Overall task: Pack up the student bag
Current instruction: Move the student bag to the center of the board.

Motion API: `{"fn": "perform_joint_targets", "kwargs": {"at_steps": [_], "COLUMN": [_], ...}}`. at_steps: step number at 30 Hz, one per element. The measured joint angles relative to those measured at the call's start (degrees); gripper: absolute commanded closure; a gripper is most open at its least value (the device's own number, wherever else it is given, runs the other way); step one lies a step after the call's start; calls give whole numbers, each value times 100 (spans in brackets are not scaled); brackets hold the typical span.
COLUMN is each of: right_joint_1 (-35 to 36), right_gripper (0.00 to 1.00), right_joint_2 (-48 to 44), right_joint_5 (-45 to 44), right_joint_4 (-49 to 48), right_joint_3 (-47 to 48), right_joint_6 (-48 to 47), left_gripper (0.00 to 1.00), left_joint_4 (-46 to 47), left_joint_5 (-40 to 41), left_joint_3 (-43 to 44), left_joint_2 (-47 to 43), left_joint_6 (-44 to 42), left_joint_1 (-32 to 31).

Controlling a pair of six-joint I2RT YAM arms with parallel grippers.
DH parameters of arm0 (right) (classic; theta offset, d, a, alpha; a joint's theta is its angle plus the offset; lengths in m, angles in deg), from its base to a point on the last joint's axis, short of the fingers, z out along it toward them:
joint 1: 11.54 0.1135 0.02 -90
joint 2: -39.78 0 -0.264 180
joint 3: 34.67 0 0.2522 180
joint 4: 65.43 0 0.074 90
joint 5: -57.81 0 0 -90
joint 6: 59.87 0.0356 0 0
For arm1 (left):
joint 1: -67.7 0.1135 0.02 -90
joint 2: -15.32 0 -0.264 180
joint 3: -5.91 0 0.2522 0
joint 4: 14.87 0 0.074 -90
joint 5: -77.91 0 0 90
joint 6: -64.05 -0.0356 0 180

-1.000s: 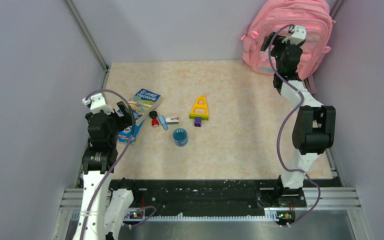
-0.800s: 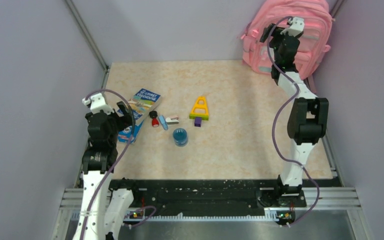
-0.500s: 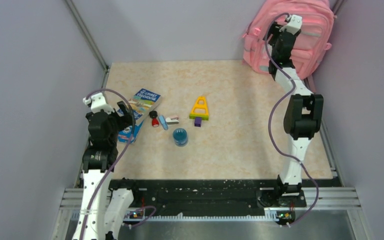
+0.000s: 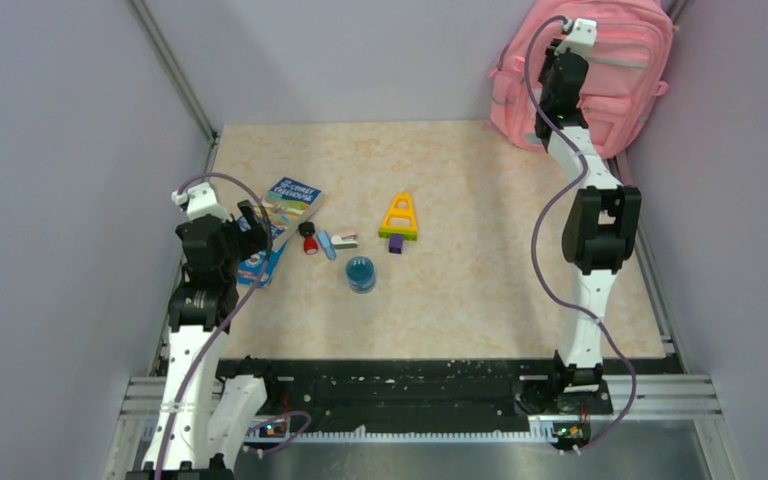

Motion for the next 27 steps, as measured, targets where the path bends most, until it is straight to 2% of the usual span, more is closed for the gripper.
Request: {"fn": "perform_joint_targets", "kwargs": {"at_steps": [2,3,10,20,24,27], "right_joint_1": [0,-2,-13,48,422,813], "right_gripper": [98,100,100,100,100,100], "right_joint_2": [-2,-28,-960,-4068,-5014,-5687], "right_joint_5": [63,81,428,1231,1388,1615], "right_joint_4": [15,-31,-219,-398,-26,511], "right_joint_3": [-13,-72,-1364,-4854,-5484,-5761], "right_joint_6": [-109,-146,-317,365,448,450], "left_gripper": [5,5,7,14,20,20], "left_joint_4": [-26,-24,-22,-28,-26,-7], "left_joint_5": [0,0,-76,-118,-245,-498], "left_joint_3": [0,0,0,0,0,-4], "left_joint_2": [22,15,-63,-20,142,225], "left_joint_6": [0,0,-4,-133,-199,-247], "left_joint_1": [0,0,0,-28,-304,-667]}}
